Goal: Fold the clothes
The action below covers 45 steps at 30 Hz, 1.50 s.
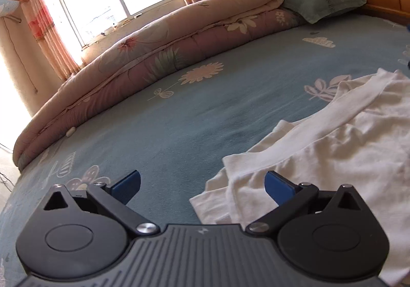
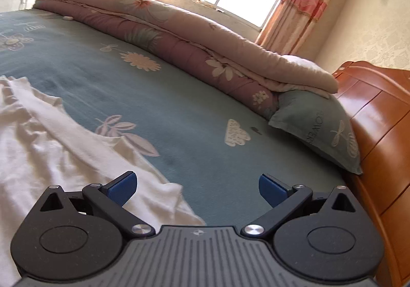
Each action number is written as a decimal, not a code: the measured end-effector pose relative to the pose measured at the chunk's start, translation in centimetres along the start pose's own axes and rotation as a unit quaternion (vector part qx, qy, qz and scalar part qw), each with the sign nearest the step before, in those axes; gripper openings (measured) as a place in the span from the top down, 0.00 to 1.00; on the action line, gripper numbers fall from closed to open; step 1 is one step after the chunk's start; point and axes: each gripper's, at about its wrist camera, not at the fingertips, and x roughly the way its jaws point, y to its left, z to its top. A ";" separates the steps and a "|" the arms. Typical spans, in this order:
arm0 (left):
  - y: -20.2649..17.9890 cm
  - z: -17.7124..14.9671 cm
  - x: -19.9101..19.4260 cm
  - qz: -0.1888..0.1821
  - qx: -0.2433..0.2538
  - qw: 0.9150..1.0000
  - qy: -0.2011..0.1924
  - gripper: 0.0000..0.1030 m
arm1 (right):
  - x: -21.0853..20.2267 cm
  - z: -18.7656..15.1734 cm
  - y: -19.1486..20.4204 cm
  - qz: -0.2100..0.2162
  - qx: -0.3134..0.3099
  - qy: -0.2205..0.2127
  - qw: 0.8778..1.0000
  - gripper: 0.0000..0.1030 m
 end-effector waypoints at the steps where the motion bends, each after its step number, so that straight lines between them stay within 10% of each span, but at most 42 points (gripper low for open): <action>1: -0.3 -0.4 -0.4 -0.035 -0.011 0.999 -0.002 0.01 | -0.1 0.0 -0.2 0.009 0.011 -0.001 1.000 0.00; 5: -1.7 -2.0 -2.1 -0.172 -0.053 0.984 -0.009 0.01 | -0.3 -2.0 1.2 0.079 0.045 0.021 0.996 0.00; 11: -1.8 -7.4 -3.2 -0.202 -0.113 0.971 0.051 0.01 | -2.1 -5.8 3.2 0.110 0.069 0.047 0.990 0.00; 14: -2.3 -8.8 -4.6 -0.195 -0.099 0.971 0.096 0.01 | -3.6 -7.2 3.3 0.111 0.075 0.050 0.990 0.00; 24: -1.8 -3.8 -4.8 -0.205 -0.092 0.974 0.016 0.01 | -5.6 -5.2 4.3 0.157 0.092 0.029 0.983 0.00; 29: -3.0 -5.2 -1.0 -0.187 -0.107 0.973 0.081 0.01 | -5.4 -9.2 4.0 0.159 0.122 0.062 0.978 0.00; 33: -2.7 -3.7 -2.0 -0.195 -0.094 0.975 0.059 0.01 | -6.8 -10.1 3.8 0.160 0.123 0.059 0.978 0.00; 45: -1.3 -0.7 5.5 -0.178 -0.195 0.962 0.068 0.01 | -6.2 -10.4 5.4 0.110 0.120 0.040 0.986 0.00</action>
